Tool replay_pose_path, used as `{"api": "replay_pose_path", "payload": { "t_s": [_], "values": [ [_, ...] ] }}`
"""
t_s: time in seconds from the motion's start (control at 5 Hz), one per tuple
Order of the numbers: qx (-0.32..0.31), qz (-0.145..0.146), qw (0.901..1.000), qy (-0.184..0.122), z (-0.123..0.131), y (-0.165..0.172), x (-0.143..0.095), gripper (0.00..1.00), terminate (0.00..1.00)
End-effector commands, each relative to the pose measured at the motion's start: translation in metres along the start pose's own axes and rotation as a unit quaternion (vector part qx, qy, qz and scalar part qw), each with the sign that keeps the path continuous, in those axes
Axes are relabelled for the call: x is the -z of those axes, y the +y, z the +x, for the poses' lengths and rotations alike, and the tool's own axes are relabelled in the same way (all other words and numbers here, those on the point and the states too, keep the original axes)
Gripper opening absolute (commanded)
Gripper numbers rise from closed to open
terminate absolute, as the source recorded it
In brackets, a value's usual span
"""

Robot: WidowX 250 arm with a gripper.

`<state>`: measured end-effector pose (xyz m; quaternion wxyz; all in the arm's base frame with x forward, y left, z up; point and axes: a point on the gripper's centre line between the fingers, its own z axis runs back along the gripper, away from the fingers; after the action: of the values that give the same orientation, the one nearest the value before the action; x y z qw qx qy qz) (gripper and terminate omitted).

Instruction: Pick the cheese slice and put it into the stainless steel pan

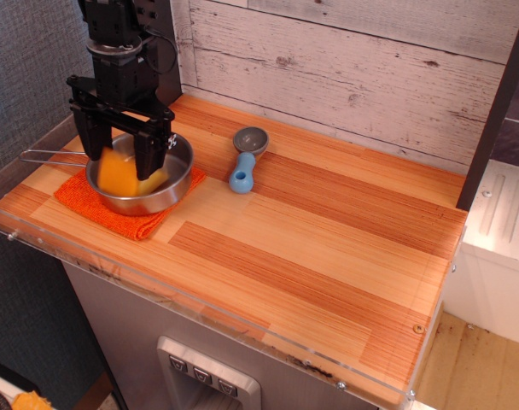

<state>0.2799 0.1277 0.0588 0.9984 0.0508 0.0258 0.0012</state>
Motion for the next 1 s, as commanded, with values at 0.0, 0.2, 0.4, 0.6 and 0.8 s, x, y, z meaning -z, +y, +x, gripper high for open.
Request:
{"api": "replay_pose_path", "payload": {
  "t_s": [0.0,0.2,0.4,0.6,0.8],
  "values": [
    [0.013,0.01,0.9989,-0.044,-0.007,-0.005,-0.029,1.0,0.0],
    [0.012,-0.015,0.9969,-0.076,-0.016,-0.024,-0.051,1.0,0.0],
    [0.036,-0.042,0.9949,-0.084,-0.02,-0.046,-0.059,1.0,0.0],
    [0.048,-0.048,0.9952,-0.071,-0.016,-0.061,-0.054,1.0,0.0],
    [0.05,-0.049,0.9954,-0.066,-0.014,-0.063,-0.051,1.0,0.0]
  ]
}}
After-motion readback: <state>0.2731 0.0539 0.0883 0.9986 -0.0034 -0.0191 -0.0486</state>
